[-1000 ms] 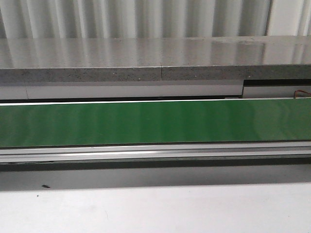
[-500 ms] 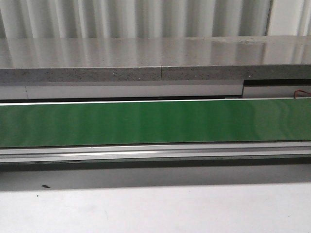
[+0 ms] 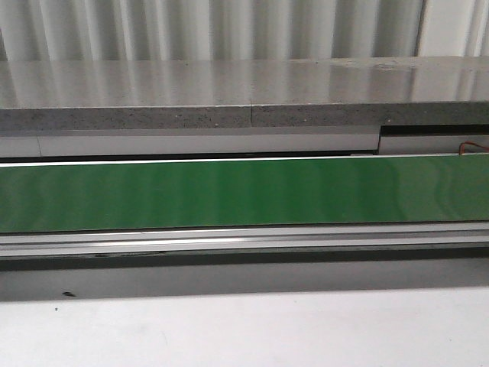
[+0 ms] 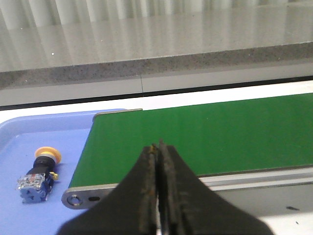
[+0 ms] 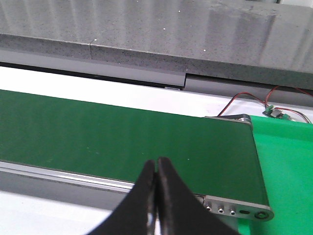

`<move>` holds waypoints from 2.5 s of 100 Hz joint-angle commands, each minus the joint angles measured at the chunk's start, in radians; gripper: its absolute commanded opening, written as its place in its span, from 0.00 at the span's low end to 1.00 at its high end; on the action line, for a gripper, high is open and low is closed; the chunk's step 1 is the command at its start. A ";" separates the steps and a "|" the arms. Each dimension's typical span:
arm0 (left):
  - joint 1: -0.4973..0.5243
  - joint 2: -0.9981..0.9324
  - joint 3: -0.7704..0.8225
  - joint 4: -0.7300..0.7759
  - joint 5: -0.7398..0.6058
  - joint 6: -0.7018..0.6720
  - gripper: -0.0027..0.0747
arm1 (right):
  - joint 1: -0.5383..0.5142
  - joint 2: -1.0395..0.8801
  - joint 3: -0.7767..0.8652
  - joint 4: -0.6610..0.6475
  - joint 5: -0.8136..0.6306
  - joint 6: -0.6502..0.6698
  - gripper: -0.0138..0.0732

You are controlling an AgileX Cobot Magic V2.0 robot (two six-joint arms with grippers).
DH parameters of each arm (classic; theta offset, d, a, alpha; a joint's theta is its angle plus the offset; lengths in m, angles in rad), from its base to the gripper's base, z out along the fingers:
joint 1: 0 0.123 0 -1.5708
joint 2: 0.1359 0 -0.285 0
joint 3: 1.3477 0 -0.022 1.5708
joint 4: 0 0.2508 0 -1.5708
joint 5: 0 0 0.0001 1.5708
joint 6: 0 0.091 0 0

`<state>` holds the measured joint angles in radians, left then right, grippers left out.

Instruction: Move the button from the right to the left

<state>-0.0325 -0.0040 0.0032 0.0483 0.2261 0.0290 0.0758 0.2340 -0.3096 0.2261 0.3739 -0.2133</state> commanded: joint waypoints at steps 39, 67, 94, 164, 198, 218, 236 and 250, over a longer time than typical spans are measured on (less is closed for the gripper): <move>-0.004 -0.032 0.039 -0.002 -0.067 0.002 0.01 | 0.001 0.012 -0.027 0.010 -0.080 -0.008 0.09; -0.004 -0.032 0.039 -0.002 -0.067 0.002 0.01 | 0.001 0.012 -0.027 0.010 -0.080 -0.008 0.09; -0.004 -0.032 0.039 -0.002 -0.067 0.002 0.01 | 0.001 0.012 -0.027 0.010 -0.080 -0.008 0.09; -0.004 -0.032 0.039 -0.002 -0.067 0.002 0.01 | -0.138 -0.155 0.265 -0.261 -0.380 0.263 0.09; -0.004 -0.032 0.039 -0.002 -0.067 0.002 0.01 | -0.142 -0.265 0.317 -0.274 -0.314 0.264 0.09; -0.004 -0.032 0.039 -0.002 -0.067 0.002 0.01 | -0.142 -0.265 0.317 -0.274 -0.317 0.264 0.09; -0.004 -0.032 0.039 -0.002 -0.067 0.002 0.01 | -0.142 -0.265 0.317 -0.274 -0.317 0.264 0.09; -0.004 -0.032 0.039 -0.002 -0.067 0.002 0.01 | -0.142 -0.265 0.317 -0.274 -0.317 0.264 0.09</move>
<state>-0.0325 -0.0040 0.0032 0.0483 0.2324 0.0304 -0.0623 -0.0098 0.0279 -0.0374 0.1371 0.0485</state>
